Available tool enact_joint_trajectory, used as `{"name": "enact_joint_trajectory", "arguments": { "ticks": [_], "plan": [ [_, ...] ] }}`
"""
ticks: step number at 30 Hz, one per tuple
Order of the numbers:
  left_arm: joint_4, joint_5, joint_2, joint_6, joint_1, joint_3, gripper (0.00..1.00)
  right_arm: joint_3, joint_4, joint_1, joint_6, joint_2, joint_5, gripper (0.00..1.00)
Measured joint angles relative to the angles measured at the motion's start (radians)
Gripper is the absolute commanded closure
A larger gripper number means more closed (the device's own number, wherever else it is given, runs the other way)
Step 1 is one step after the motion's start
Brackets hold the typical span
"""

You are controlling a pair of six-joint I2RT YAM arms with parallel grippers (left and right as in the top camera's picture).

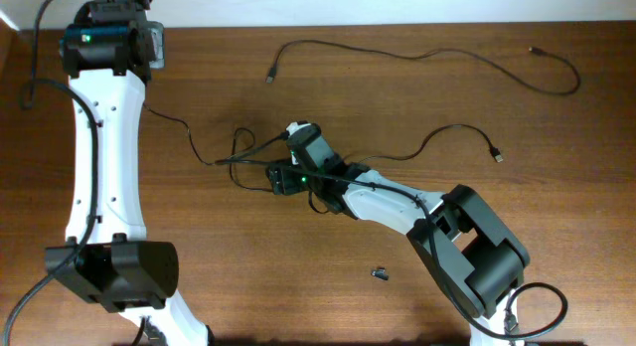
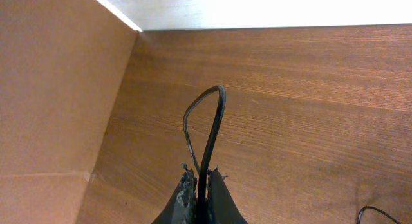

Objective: Untangle cables

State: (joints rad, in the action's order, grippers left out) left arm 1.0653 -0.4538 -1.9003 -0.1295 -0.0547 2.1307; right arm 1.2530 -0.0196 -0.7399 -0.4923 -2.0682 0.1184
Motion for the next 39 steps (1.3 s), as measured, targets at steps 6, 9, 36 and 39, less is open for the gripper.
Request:
{"name": "enact_joint_trajectory", "arguments": {
  "ticks": [6,9,36,39],
  "plan": [
    [0.001,0.018,0.0,0.0,-0.041,0.0,1.0,0.0,0.057,-0.001,-0.069,-0.003,-0.09,0.31],
    [0.001,0.051,0.0,0.0,-0.05,0.0,1.0,0.0,0.099,-0.001,-0.12,-0.003,-0.103,0.4],
    [-0.033,0.224,-0.079,0.018,-0.152,-0.003,1.0,0.083,0.034,-0.099,-0.24,-0.099,-0.376,0.32],
    [-0.04,0.241,-0.079,0.018,-0.163,-0.028,1.0,0.092,0.041,-0.1,-0.241,-0.105,-0.374,0.32]
  ]
}}
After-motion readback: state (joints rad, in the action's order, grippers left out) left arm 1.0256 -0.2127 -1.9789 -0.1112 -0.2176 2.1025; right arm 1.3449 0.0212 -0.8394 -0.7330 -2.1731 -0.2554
